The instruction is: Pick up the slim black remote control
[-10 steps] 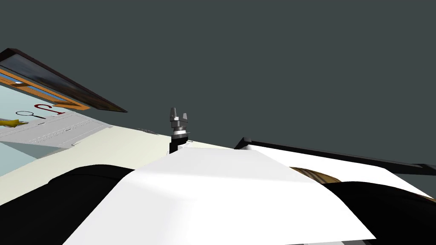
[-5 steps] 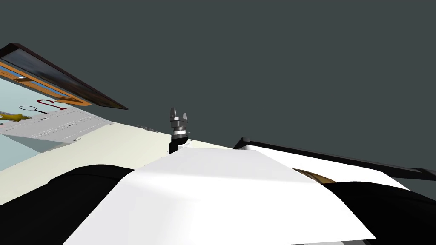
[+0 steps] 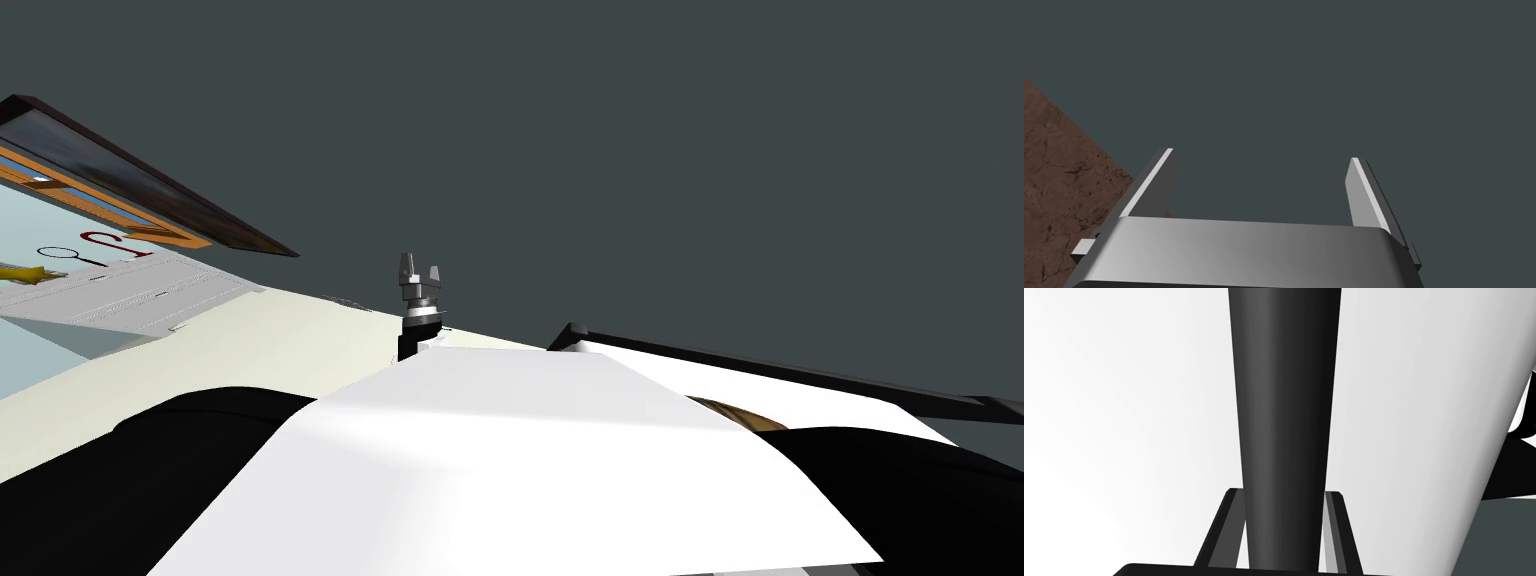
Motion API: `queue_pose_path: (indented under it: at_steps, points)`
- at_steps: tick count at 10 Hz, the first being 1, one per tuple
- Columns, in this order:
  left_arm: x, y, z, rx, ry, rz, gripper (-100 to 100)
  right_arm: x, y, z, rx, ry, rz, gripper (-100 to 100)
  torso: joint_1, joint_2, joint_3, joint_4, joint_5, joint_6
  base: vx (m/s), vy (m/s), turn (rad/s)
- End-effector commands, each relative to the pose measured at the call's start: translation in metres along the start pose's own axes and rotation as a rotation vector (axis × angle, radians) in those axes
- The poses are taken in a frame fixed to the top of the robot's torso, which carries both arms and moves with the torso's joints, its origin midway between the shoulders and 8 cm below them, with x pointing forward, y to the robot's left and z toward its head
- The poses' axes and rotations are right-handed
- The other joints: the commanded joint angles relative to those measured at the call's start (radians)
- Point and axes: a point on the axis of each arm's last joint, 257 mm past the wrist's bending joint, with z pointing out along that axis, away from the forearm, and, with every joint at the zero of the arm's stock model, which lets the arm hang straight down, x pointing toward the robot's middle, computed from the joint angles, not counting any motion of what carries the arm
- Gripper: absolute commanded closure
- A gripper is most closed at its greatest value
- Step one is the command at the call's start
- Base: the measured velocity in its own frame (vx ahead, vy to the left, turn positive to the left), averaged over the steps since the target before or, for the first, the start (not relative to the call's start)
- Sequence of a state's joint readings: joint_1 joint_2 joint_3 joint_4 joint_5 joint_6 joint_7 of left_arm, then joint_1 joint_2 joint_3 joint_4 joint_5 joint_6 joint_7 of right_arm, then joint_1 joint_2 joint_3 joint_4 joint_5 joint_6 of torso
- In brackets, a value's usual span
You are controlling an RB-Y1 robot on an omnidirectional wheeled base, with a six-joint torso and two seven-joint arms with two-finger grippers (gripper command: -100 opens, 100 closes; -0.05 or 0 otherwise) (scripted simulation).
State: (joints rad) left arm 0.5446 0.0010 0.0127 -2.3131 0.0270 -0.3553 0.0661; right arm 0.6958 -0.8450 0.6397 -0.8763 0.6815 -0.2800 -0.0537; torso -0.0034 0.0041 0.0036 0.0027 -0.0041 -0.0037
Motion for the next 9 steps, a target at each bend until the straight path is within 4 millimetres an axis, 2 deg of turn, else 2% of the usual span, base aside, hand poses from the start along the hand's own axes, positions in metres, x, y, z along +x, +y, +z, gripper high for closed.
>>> queue_pose_path:
  at_steps: [1, 2, 6, 8, 9]
  points:
    - [0.0, 0.0, 0.0, 0.0, 0.0, 0.0, 0, 0.0, 0.0, 0.0, 0.0, 0.0, 0.0, 0, 0.0, 0.0, 0.0, 0.0, 0.0, 0.0, 0.0, 0.0, 0.0]
    - [0.0, 0.0, 0.0, 0.0, 0.0, 0.0, 0, -0.002, -0.009, -0.008, 0.009, 0.0, -0.007, 100, 0.0, 0.0, 0.0, 0.0, 0.0, 0.0, 0.007, 0.026, -0.056]
    - [0.0, 0.0, 0.0, 0.0, 0.0, 0.0, 0, -0.008, -0.028, -0.027, 0.015, 0.001, -0.025, 100, 0.004, -0.001, -0.001, 0.0, 0.002, 0.0, 0.016, 0.049, -0.046]
    - [0.0, 0.0, 0.0, 0.0, 0.0, 0.0, 0, -0.007, -0.029, -0.028, 0.016, 0.001, -0.026, 100, 0.004, -0.002, -0.001, -0.001, 0.002, 0.0, 0.012, 0.031, -0.019]
    - [0.0, 0.0, 0.0, 0.0, 0.0, 0.0, 0, -0.007, -0.03, -0.029, 0.016, 0.001, -0.026, 0, 0.002, -0.001, -0.001, 0.0, 0.001, 0.0, 0.0, 0.0, 0.0]
